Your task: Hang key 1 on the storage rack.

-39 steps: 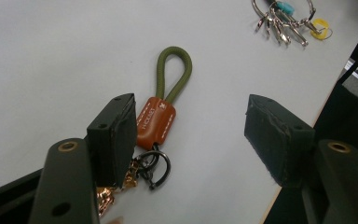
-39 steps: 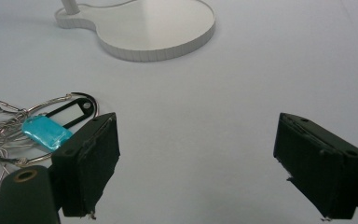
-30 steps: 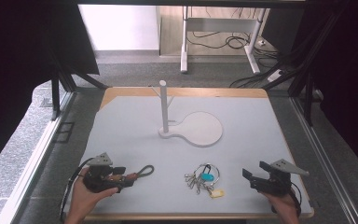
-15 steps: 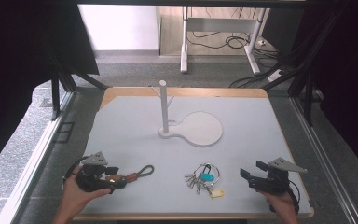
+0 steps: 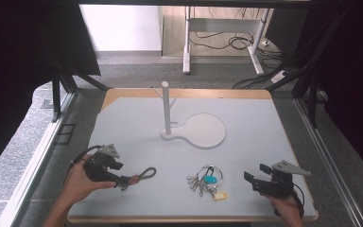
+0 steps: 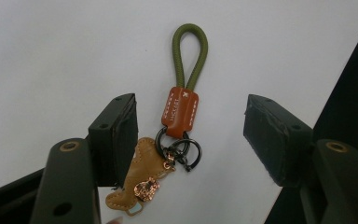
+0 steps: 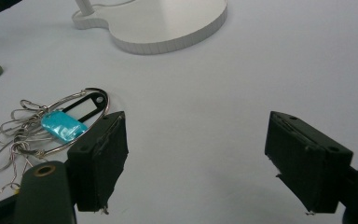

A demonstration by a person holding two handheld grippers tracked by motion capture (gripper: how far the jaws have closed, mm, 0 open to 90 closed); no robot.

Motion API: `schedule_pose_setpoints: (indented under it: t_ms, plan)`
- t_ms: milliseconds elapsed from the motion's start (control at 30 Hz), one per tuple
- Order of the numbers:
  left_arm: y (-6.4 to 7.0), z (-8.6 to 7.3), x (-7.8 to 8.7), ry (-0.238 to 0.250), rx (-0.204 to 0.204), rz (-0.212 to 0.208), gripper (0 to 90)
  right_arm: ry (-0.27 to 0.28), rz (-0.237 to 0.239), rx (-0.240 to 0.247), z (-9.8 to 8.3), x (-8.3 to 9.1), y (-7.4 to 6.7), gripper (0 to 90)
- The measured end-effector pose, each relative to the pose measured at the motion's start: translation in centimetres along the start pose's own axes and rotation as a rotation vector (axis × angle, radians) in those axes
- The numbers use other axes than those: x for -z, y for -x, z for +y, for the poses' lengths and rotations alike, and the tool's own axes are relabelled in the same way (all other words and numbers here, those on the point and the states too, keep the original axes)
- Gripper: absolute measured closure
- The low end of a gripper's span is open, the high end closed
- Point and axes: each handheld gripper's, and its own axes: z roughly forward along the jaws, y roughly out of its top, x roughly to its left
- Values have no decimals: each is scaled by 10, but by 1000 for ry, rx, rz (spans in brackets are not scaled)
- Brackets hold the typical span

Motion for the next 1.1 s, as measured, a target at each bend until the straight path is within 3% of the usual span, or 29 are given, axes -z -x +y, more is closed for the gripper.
schedule_pose_setpoints:
  t_ms: [167,500,600,833,967,1100]
  plan:
    - [1,6,-14,-68,-27,0,368,-17,5,18,-1,-3,-3,223]
    - [6,21,-28,-123,-78,-26,407,-32,7,35,-2,-5,-5,231]
    - [7,27,-33,-177,-119,-14,440,-34,10,36,-2,-5,-5,234]
    - [7,34,-41,-235,-153,-9,471,-35,12,38,-2,-4,-5,237]
    - [6,34,-47,-298,-189,24,485,-37,21,51,-2,-4,-5,237]
    - [6,36,-52,-312,-188,20,492,-44,23,57,-2,-5,-6,237]
